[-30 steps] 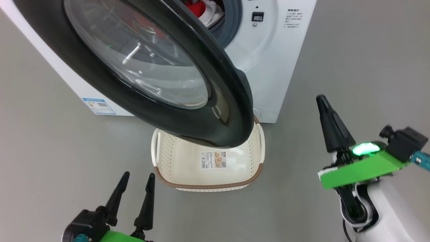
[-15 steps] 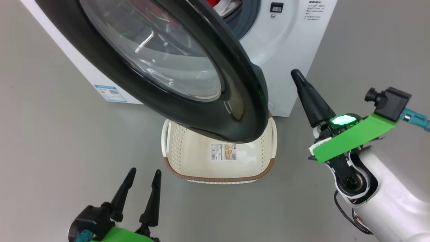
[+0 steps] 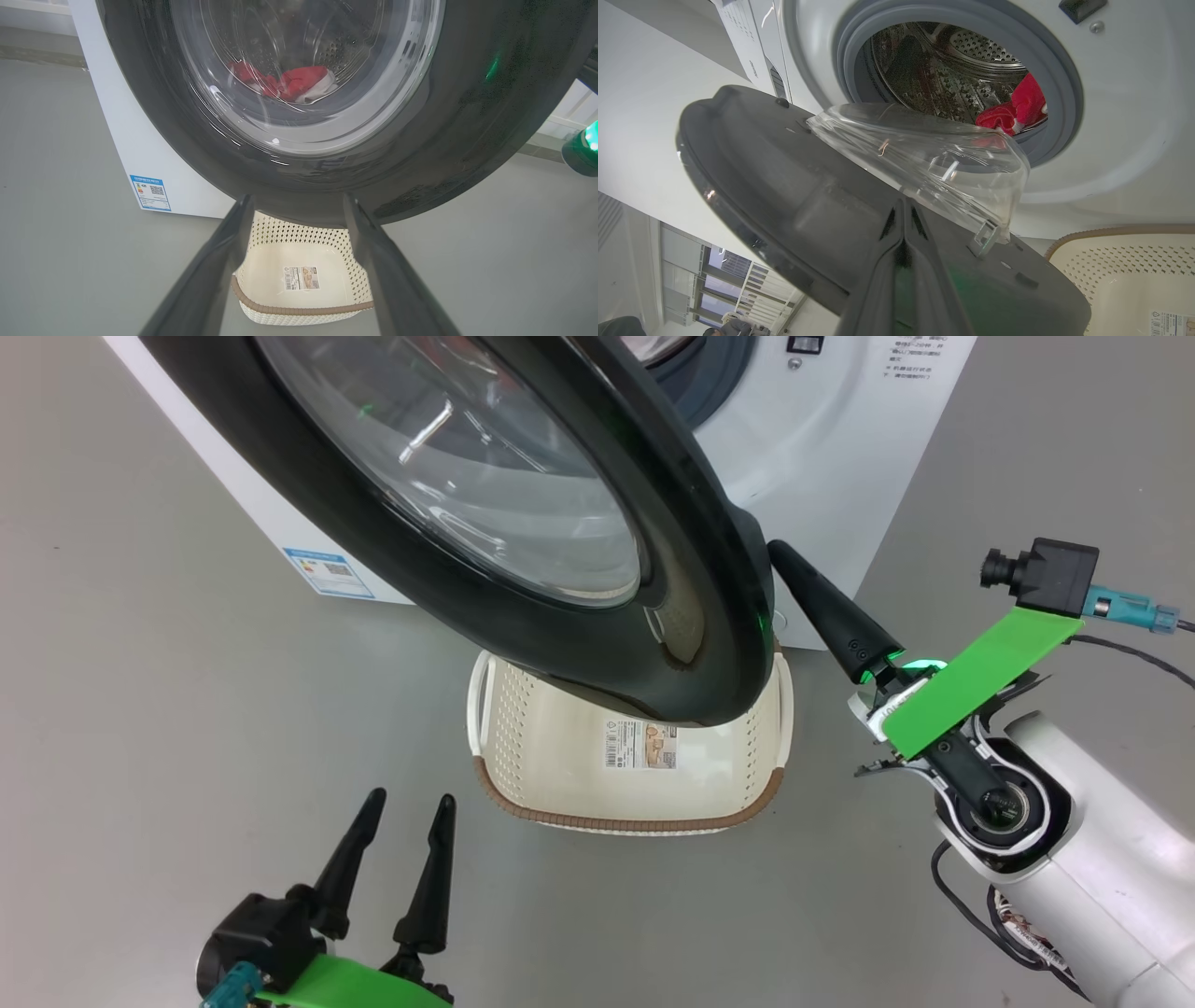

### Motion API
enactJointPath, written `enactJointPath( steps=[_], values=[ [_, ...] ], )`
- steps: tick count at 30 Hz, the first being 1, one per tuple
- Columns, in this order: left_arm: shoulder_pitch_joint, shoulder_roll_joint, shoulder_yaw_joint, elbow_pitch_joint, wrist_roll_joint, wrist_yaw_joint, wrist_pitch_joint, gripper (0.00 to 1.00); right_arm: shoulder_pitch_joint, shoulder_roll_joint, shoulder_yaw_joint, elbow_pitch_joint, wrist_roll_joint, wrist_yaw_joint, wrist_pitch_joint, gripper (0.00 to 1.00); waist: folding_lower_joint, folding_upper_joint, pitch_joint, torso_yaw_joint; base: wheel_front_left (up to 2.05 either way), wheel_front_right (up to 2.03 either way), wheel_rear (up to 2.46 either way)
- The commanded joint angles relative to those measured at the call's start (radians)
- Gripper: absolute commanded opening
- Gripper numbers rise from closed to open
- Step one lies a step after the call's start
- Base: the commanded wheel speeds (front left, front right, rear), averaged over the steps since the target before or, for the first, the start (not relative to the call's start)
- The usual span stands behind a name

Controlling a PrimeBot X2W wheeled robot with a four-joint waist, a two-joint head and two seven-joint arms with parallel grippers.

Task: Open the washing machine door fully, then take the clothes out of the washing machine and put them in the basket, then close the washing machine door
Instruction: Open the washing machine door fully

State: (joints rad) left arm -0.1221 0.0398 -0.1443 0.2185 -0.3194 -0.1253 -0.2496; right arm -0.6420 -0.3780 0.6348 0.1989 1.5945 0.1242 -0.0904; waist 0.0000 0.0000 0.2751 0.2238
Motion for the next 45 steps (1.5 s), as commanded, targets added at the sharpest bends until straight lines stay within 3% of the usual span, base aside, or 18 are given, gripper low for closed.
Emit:
enactJointPath(
  steps=[1, 23, 45],
  values=[
    [-0.020, 0.010, 0.029, -0.021, -0.008, -0.005, -0.012, 1.00, -0.005, 0.000, 0.009, -0.025, 0.012, 0.007, 0.006, 0.00, 0.0000, 0.0000, -0.001, 0.002, 0.00, 0.00, 0.00],
    [0.010, 0.010, 0.029, -0.023, -0.022, -0.003, -0.012, 1.00, 0.074, 0.067, -0.017, 0.004, 0.041, 0.007, 0.289, 0.00, 0.0000, 0.0000, -0.059, 0.072, 0.00, 0.00, 0.00],
    [0.079, 0.010, 0.020, -0.047, -0.030, 0.019, -0.012, 1.00, 0.150, 0.140, 0.003, -0.004, 0.004, 0.007, 0.401, 0.00, 0.0000, 0.0000, -0.133, 0.219, 0.00, 0.00, 0.00]
  ],
)
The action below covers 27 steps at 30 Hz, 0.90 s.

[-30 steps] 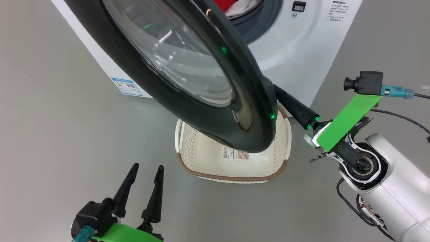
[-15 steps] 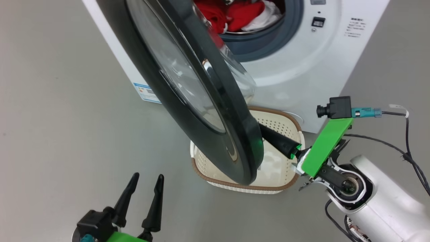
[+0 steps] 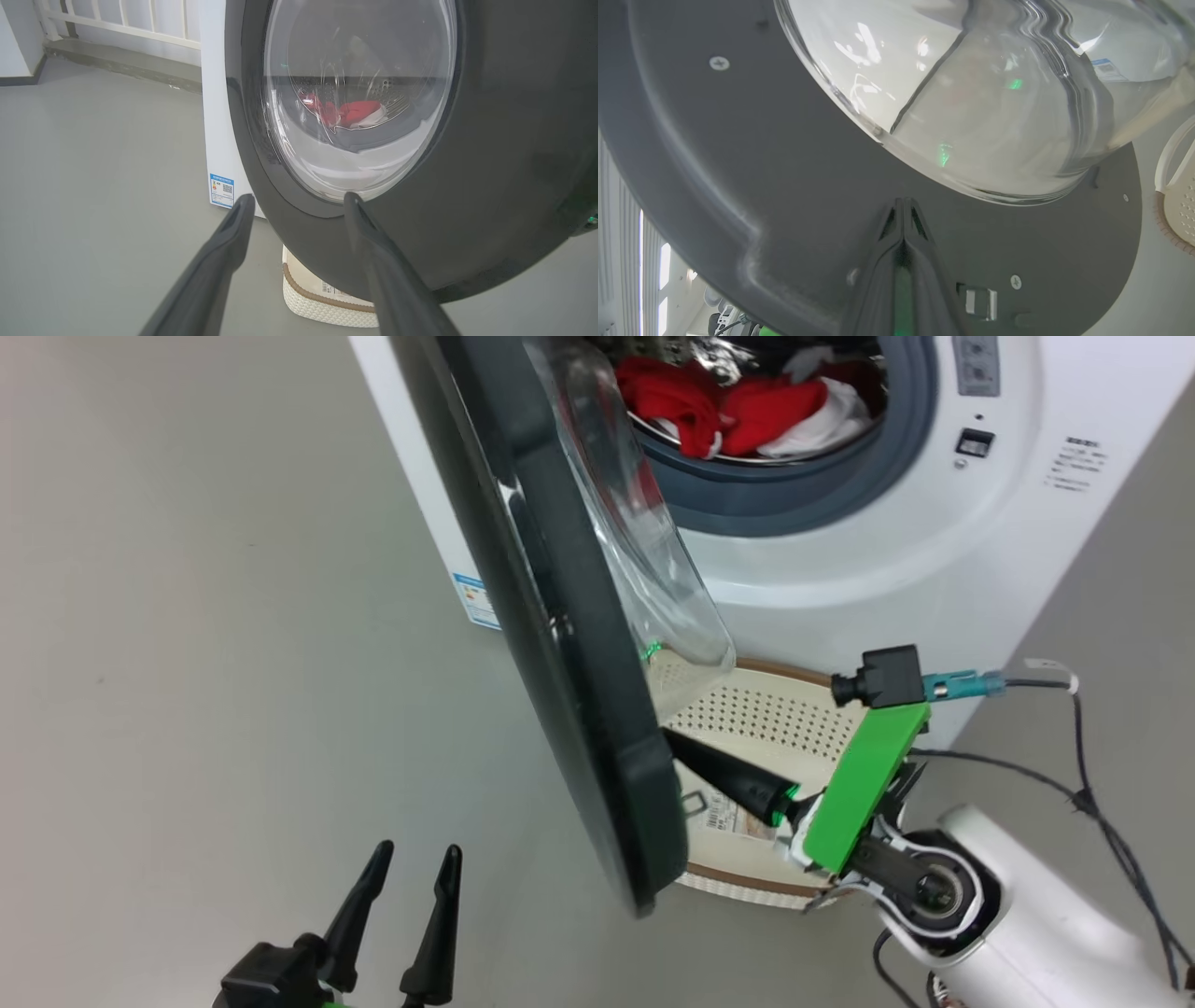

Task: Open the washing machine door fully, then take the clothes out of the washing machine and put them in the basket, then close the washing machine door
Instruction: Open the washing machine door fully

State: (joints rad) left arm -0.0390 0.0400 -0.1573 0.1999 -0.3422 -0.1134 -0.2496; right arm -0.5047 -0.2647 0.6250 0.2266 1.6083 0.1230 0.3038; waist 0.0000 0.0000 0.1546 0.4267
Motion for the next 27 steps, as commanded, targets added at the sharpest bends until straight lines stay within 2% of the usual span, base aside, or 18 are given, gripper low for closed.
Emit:
enactJointPath(
  steps=[1, 10, 27],
  values=[
    [-0.001, 0.010, 0.034, -0.029, -0.007, 0.008, -0.012, 1.00, 0.015, 0.031, 0.015, -0.031, -0.010, 0.008, 0.011, 0.00, 0.0000, 0.0000, -0.016, 0.022, 0.00, 0.00, 0.00],
    [0.023, 0.010, 0.037, -0.037, 0.000, 0.013, -0.012, 1.00, 0.031, 0.073, 0.026, -0.027, -0.018, 0.008, 0.027, 0.00, 0.0000, 0.0000, -0.045, 0.075, 0.00, 0.00, 0.00],
    [0.049, 0.010, 0.074, -0.069, -0.021, 0.030, -0.012, 1.00, -0.004, 0.149, 0.057, -0.008, -0.033, 0.008, 0.061, 0.00, 0.0000, 0.0000, -0.042, 0.089, 0.00, 0.00, 0.00]
  ],
)
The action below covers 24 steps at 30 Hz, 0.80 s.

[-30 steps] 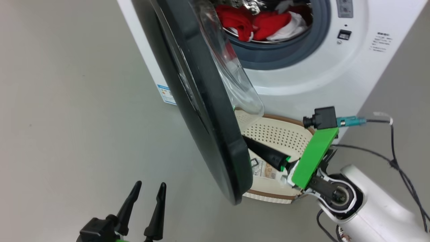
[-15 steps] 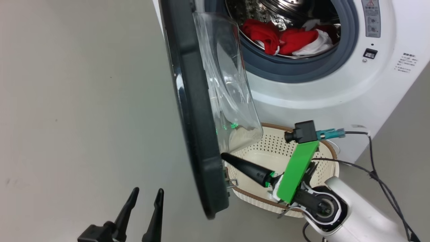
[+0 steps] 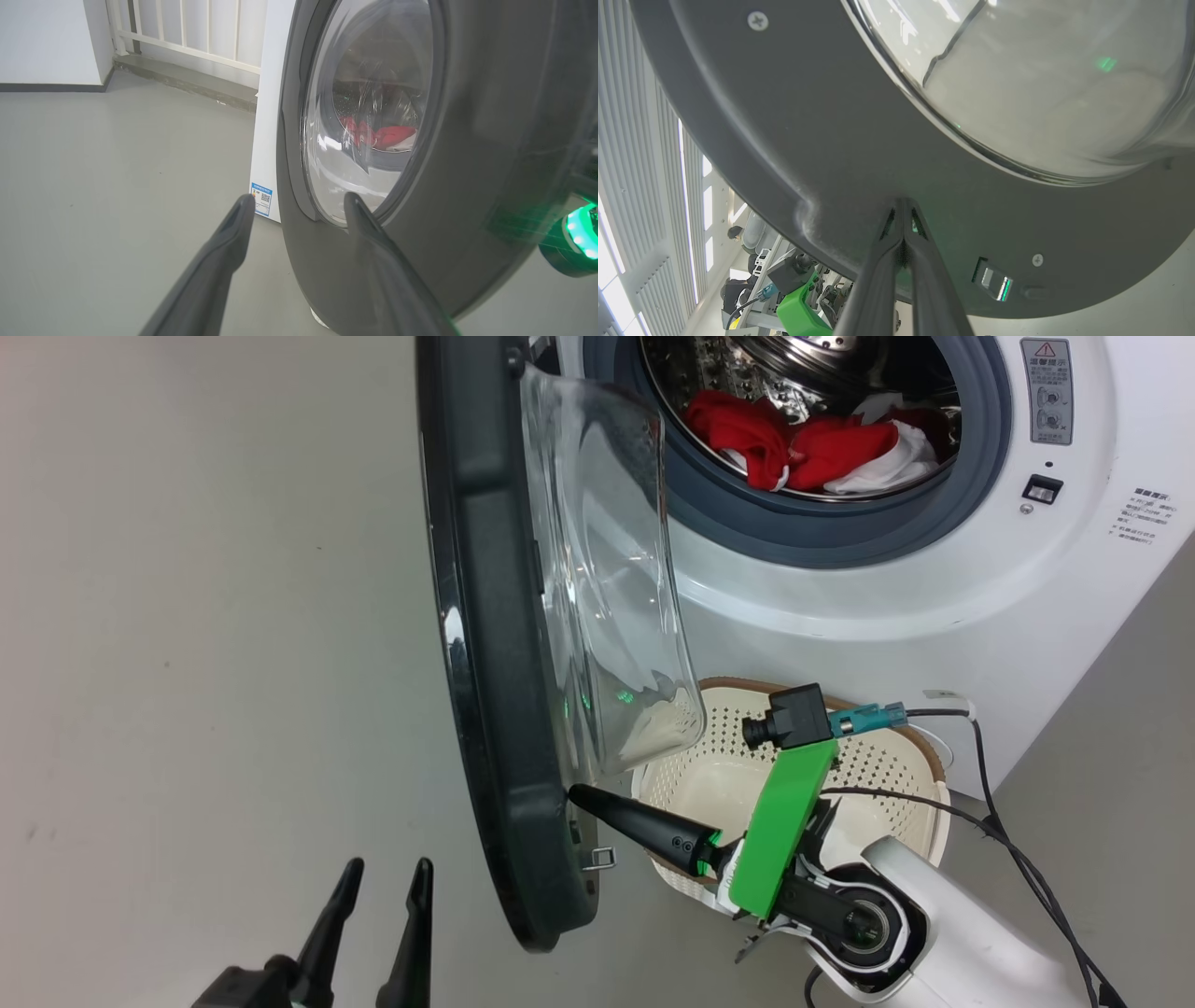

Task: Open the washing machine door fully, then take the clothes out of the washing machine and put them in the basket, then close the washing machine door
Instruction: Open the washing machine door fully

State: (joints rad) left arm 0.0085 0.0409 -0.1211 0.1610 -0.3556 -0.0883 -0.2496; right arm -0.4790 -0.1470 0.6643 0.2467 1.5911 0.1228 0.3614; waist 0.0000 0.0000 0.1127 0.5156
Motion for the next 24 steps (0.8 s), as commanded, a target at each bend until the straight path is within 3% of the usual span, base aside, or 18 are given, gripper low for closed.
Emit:
enactJointPath(
  steps=[1, 15, 17, 19, 21, 24],
  values=[
    [0.003, 0.009, 0.039, -0.031, -0.008, 0.005, -0.012, 1.00, -0.031, 0.033, 0.018, -0.027, -0.016, 0.008, 0.004, 0.00, 0.0000, 0.0000, 0.000, 0.000, 0.00, 0.00, 0.00],
    [0.006, 0.009, 0.036, -0.026, -0.001, -0.001, -0.012, 1.00, -0.005, 0.019, 0.002, -0.023, -0.026, 0.008, -0.022, 0.00, 0.0000, 0.0000, -0.011, -0.006, 0.00, 0.00, 0.00],
    [0.004, 0.009, 0.033, -0.022, 0.001, -0.003, -0.012, 1.00, 0.003, 0.009, -0.003, -0.022, -0.030, 0.008, -0.032, 0.15, 0.0000, 0.0000, -0.013, -0.008, 0.00, 0.00, 0.00],
    [0.001, 0.009, 0.031, -0.018, 0.003, -0.005, -0.012, 1.00, 0.012, -0.003, -0.008, -0.018, -0.037, 0.008, -0.047, 0.39, 0.0000, 0.0000, -0.015, -0.010, 0.00, 0.00, 0.00],
    [-0.001, 0.009, 0.029, -0.013, 0.005, -0.008, -0.012, 1.00, 0.023, -0.017, -0.008, -0.010, -0.046, 0.008, -0.063, 0.51, 0.0000, 0.0000, -0.018, -0.012, 0.00, 0.00, 0.00],
    [-0.004, 0.009, 0.026, -0.007, 0.010, -0.012, -0.012, 1.00, 0.042, -0.035, -0.010, 0.004, -0.053, 0.008, -0.086, 1.00, 0.0000, 0.0000, -0.021, -0.015, 0.00, 0.00, 0.00]
  ],
)
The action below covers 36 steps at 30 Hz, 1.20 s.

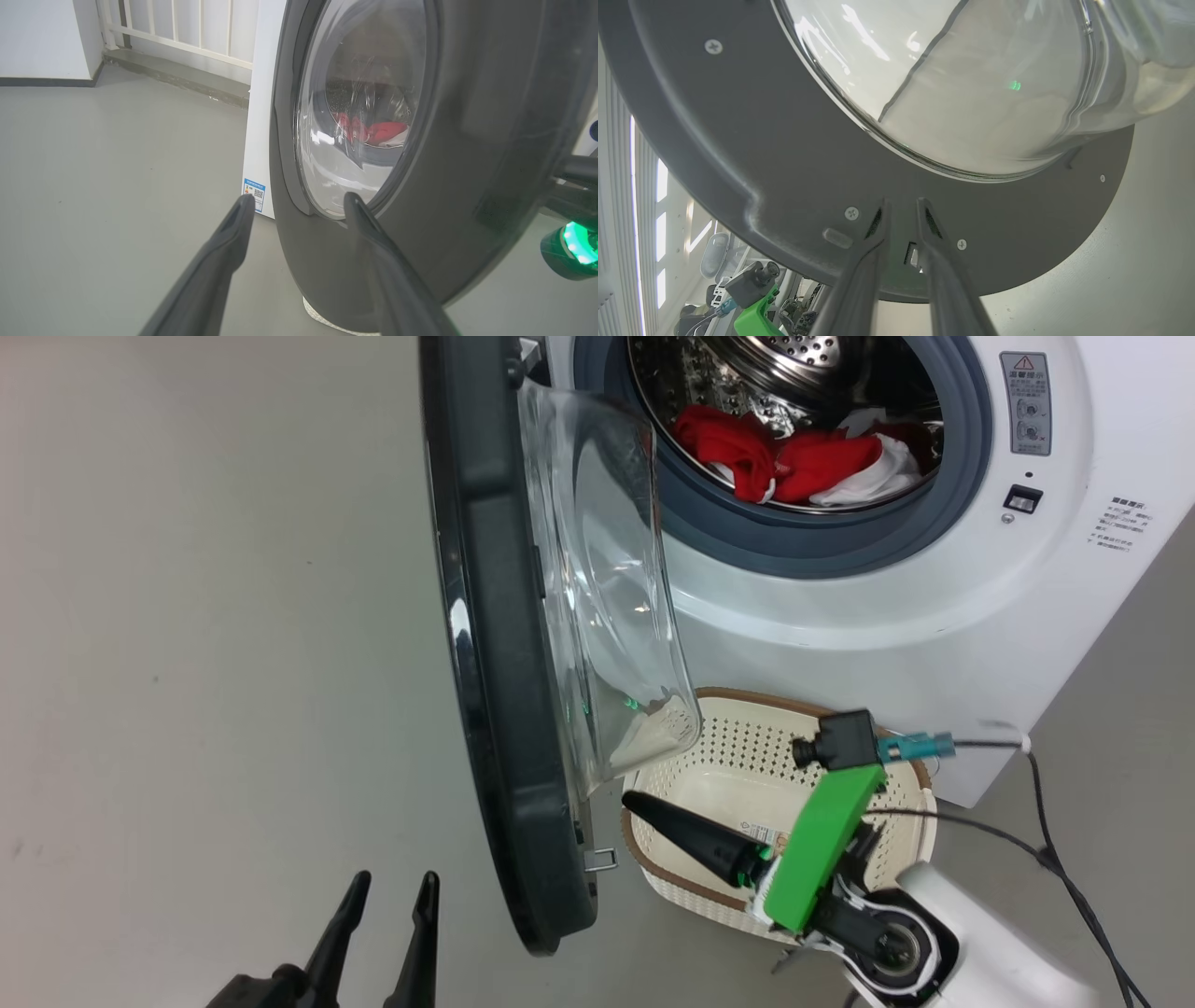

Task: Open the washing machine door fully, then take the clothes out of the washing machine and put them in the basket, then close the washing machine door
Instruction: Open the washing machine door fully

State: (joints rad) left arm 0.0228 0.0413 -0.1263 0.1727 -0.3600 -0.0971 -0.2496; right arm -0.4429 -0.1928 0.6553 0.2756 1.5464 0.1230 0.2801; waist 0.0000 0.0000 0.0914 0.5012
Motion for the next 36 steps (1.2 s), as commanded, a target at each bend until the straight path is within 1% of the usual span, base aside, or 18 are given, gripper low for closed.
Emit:
enactJointPath(
  steps=[1, 9, 12, 20, 26, 33, 36],
  values=[
    [-0.020, 0.009, 0.031, -0.016, 0.016, -0.004, -0.012, 1.00, 0.012, 0.004, -0.001, -0.020, -0.010, 0.008, -0.013, 1.00, 0.0000, 0.0000, -0.001, -0.001, 0.00, 0.00, 0.00],
    [-0.024, 0.009, 0.038, -0.006, 0.022, -0.011, -0.012, 1.00, 0.075, -0.048, -0.001, 0.004, -0.022, 0.008, -0.086, 1.00, 0.0000, 0.0000, -0.007, -0.015, 0.00, 0.00, 0.00],
    [-0.023, 0.009, 0.044, -0.004, 0.024, -0.013, -0.012, 1.00, 0.112, -0.085, 0.021, 0.026, -0.050, 0.008, -0.125, 1.00, 0.0000, 0.0000, -0.010, -0.025, 0.00, 0.00, 0.00],
    [-0.026, 0.009, 0.053, -0.002, 0.024, -0.016, -0.012, 1.00, 0.165, -0.135, 0.039, 0.065, -0.057, 0.008, -0.215, 1.00, 0.0000, 0.0000, -0.006, -0.040, 0.00, 0.00, 0.00],
    [-0.026, 0.009, 0.058, 0.001, 0.026, -0.018, -0.012, 1.00, 0.195, -0.179, 0.069, 0.116, -0.120, 0.008, -0.336, 1.00, 0.0000, 0.0000, -0.010, -0.046, 0.00, 0.00, 0.00],
    [-0.021, 0.009, 0.066, 0.001, 0.025, -0.019, -0.012, 1.00, 0.221, -0.197, 0.125, 0.159, -0.165, 0.008, -0.479, 1.00, 0.0000, 0.0000, -0.013, -0.061, 0.00, 0.00, 0.00],
    [-0.020, 0.009, 0.068, 0.001, 0.025, -0.019, -0.012, 1.00, 0.220, -0.201, 0.134, 0.168, -0.185, 0.008, -0.509, 1.00, 0.0000, 0.0000, -0.014, -0.067, 0.00, 0.00, 0.00]
  ],
)
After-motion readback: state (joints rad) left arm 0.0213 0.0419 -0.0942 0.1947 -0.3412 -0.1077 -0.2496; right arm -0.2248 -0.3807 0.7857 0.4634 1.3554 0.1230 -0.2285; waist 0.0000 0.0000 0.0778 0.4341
